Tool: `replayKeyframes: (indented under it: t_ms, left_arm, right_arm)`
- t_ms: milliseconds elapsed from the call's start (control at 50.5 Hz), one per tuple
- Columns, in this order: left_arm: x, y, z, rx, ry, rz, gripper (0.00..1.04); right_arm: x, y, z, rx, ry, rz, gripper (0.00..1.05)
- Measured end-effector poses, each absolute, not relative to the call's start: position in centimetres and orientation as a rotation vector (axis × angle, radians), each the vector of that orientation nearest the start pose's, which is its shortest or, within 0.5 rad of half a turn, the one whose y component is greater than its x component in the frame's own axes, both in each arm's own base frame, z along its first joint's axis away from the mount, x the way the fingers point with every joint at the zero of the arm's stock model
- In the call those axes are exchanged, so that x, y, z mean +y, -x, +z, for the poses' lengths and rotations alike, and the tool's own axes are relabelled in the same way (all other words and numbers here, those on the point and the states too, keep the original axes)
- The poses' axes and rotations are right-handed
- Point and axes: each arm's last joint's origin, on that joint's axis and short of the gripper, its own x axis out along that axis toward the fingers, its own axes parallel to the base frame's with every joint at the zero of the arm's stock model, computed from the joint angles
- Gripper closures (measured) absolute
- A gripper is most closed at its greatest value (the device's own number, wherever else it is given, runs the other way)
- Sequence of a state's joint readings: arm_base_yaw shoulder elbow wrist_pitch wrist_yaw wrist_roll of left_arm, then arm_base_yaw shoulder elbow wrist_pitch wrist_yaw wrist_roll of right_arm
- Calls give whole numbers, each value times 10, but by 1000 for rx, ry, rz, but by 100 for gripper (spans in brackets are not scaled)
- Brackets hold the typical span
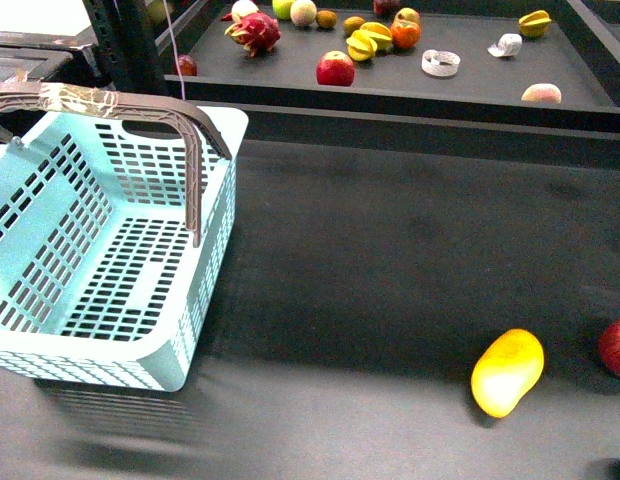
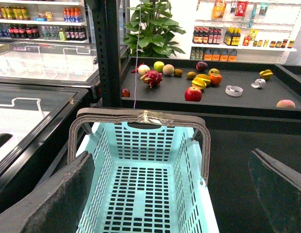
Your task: Pick mango with right arm and hold basket with left
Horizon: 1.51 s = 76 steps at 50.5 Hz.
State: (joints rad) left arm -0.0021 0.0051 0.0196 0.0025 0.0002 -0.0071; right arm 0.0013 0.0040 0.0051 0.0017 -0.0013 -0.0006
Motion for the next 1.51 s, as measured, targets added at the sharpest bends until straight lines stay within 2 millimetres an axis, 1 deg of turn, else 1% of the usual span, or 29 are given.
replayKeyframes:
  t_ms: [337, 396, 456, 515, 555, 614, 674, 733, 793, 951, 1070, 1090, 1110, 1149, 1248, 1308, 1506]
  left_arm:
    - [0, -97, 170, -17, 7, 0, 6]
    - [-1, -99, 170, -15, 65, 46, 6]
    - [-4, -108, 170, 12, 185, 57, 6]
    - [-7, -119, 168, 52, 261, 42, 6]
    - [-9, -130, 170, 78, 316, 50, 6]
    - [-12, -152, 173, 99, 405, 57, 6]
    - [-14, -171, 174, 108, 446, 62, 6]
    - [-18, -192, 172, 129, 484, 69, 6]
    - [-27, -222, 161, 190, 528, 57, 6]
    - [-41, -273, 138, 284, 628, 67, 6]
    - [-49, -307, 125, 316, 696, 75, 6]
    - [-49, -310, 124, 317, 702, 76, 6]
    - [-51, -320, 121, 318, 724, 81, 6]
    - [-54, -333, 117, 321, 746, 86, 6]
    - [-58, -354, 108, 338, 780, 89, 6]
    - [-61, -372, 101, 345, 792, 102, 6]
    - [-61, -404, 94, 336, 815, 127, 6]
  right_arm:
    - [0, -98, 165, -3, 0, 3, 8]
    - [0, -98, 165, -3, 1, 3, 8]
    - [0, -98, 165, -3, 0, 3, 8]
    - [0, -98, 165, -3, 0, 3, 8]
    - [0, -98, 165, -3, 0, 3, 8]
    - [0, -98, 165, -3, 0, 3, 8]
    - [0, -98, 165, -3, 0, 3, 8]
    - [0, -98, 165, -3, 0, 3, 8]
    - [0, -98, 165, -3, 0, 3, 8]
    - [0, -98, 165, -3, 0, 3, 8]
    - [0, -98, 165, -3, 0, 3, 8]
    - [0, -98, 165, -3, 0, 3, 8]
    - [0, -98, 165, -3, 0, 3, 8]
    - [0, -98, 165, -3, 0, 3, 8]
    - [0, -98, 165, -3, 1, 3, 8]
    - [0, -98, 165, -3, 0, 3, 8]
    - [0, -98, 165, -3, 0, 3, 8]
